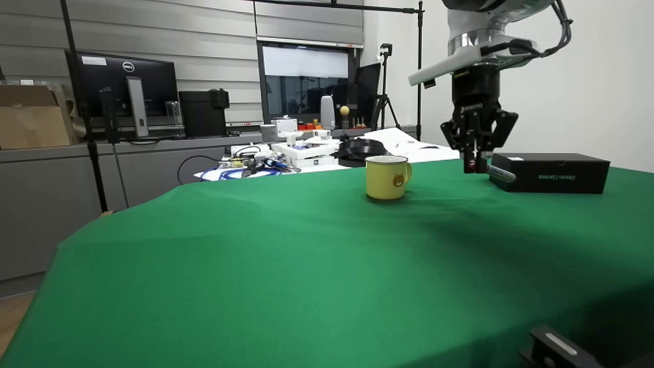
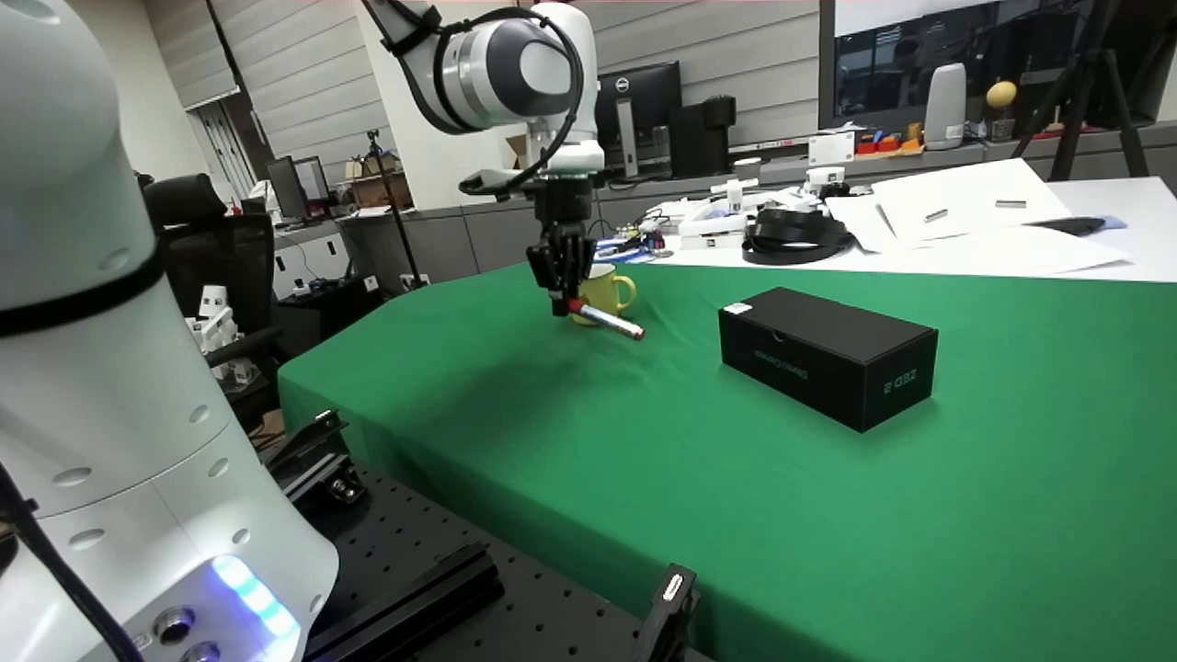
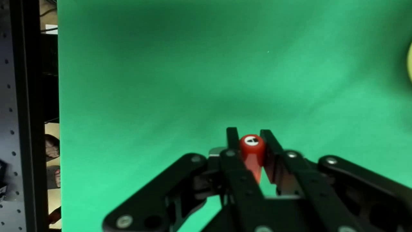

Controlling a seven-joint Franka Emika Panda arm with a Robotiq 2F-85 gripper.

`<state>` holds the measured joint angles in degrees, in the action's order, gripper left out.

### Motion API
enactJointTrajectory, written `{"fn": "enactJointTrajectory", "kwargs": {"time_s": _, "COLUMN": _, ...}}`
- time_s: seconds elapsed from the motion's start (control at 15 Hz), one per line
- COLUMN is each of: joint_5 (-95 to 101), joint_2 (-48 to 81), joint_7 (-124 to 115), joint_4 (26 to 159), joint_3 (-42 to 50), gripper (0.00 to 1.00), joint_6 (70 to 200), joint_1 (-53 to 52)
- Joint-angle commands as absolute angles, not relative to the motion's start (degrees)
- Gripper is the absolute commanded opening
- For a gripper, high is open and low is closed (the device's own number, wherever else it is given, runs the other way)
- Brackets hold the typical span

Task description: Remove the marker from the cup and put it on the table then put it back in the cup

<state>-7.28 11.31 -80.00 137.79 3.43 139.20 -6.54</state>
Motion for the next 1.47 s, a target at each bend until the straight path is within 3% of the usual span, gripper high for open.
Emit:
{"fn": "enactJointTrajectory", "kwargs": {"time_s": 0.0, "joint_5": -5.5, "joint_2": 9.4, "joint_7": -81.6, "joint_4": 143.1, "joint_3": 4.1, "gripper": 0.05, "joint_6": 143.4, "joint_1": -4.9}}
{"fn": "enactJointTrajectory", "kwargs": {"time_s": 0.53, "joint_5": -7.5, "joint_2": 12.2, "joint_7": -79.7, "joint_4": 145.7, "joint_3": 4.6, "gripper": 0.05, "joint_6": 149.3, "joint_1": -2.4}}
{"fn": "enactJointTrajectory", "kwargs": {"time_s": 0.6, "joint_5": -7.4, "joint_2": 12.4, "joint_7": -79.9, "joint_4": 145.8, "joint_3": 4.7, "gripper": 0.47, "joint_6": 149.5, "joint_1": -2.3}}
{"fn": "enactJointTrajectory", "kwargs": {"time_s": 0.67, "joint_5": -7.7, "joint_2": 12.5, "joint_7": -79.4, "joint_4": 145.6, "joint_3": 4.6, "gripper": 0.47, "joint_6": 149.4, "joint_1": -2.0}}
{"fn": "enactJointTrajectory", "kwargs": {"time_s": 1.2, "joint_5": -10.6, "joint_2": 12.3, "joint_7": -73.8, "joint_4": 145.2, "joint_3": 5.8, "gripper": 0.98, "joint_6": 149.5, "joint_1": 1.6}}
{"fn": "enactJointTrajectory", "kwargs": {"time_s": 1.4, "joint_5": -12.9, "joint_2": 13.0, "joint_7": -70.0, "joint_4": 144.1, "joint_3": 6.3, "gripper": 1.0, "joint_6": 148.4, "joint_1": 3.1}}
